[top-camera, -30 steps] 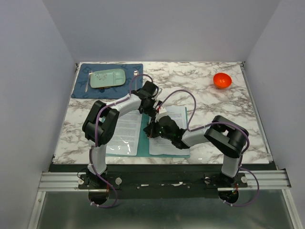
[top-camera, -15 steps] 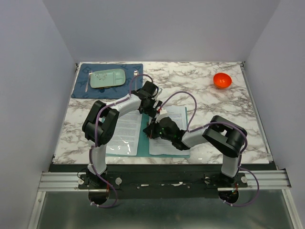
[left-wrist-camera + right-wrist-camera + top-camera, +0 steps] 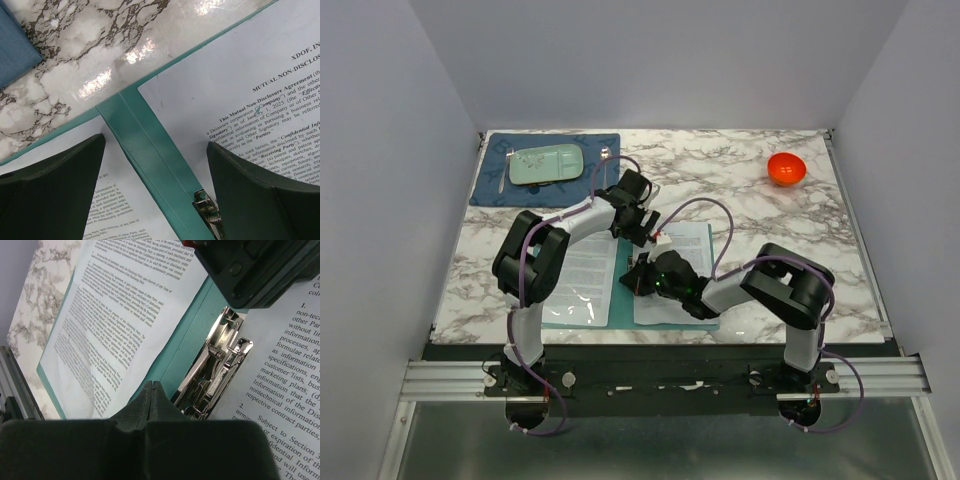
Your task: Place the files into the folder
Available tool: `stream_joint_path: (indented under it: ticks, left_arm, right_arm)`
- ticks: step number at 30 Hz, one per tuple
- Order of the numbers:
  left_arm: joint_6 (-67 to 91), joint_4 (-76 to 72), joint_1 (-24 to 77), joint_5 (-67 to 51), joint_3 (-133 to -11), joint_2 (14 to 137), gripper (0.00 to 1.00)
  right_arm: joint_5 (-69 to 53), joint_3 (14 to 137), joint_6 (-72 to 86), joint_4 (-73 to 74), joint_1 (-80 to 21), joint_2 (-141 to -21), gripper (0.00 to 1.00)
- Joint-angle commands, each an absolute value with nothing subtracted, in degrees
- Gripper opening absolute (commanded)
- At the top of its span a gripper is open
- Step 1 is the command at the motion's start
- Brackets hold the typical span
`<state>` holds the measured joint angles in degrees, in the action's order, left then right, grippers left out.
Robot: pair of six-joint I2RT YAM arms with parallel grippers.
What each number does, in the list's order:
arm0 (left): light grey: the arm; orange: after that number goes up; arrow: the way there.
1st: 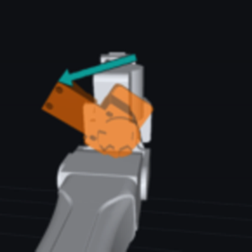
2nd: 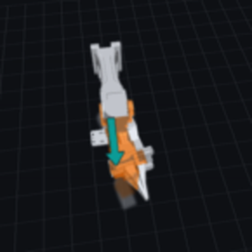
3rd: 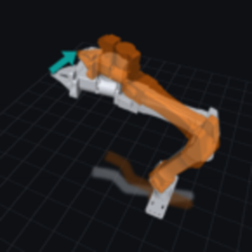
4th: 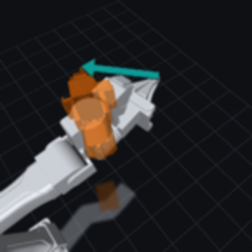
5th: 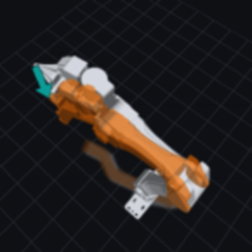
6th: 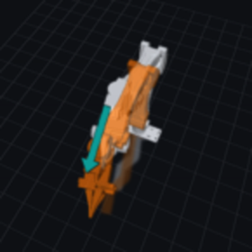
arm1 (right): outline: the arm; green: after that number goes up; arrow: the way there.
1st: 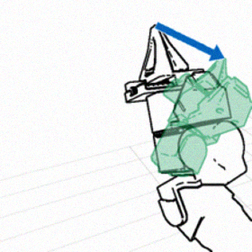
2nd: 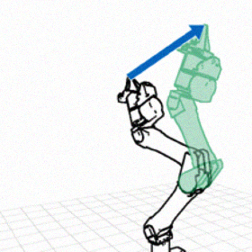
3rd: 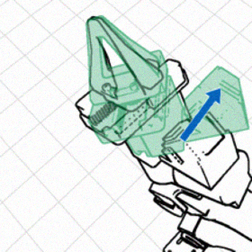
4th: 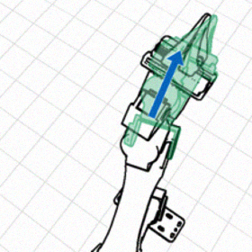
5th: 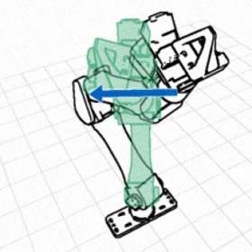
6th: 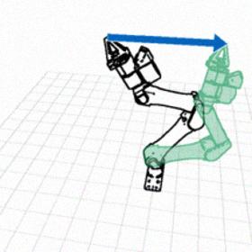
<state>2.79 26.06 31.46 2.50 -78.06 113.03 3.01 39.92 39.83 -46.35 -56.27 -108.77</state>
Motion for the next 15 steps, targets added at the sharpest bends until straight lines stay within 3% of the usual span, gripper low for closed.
stream_joint_path:
  ticks: [1,15]
  left_arm:
    - [0.3,31.3,30.4,4.8,-75.9,114.5,0.95]
    - [0.3,31.4,30.3,4.7,-75.6,114.3,0.93]
  right_arm:
    - [3.6,36.6,39.6,-35.5,-56.9,-112.8,0.01]
    - [4.7,35.9,41.0,-36.7,-56.6,-114.7,0.01]
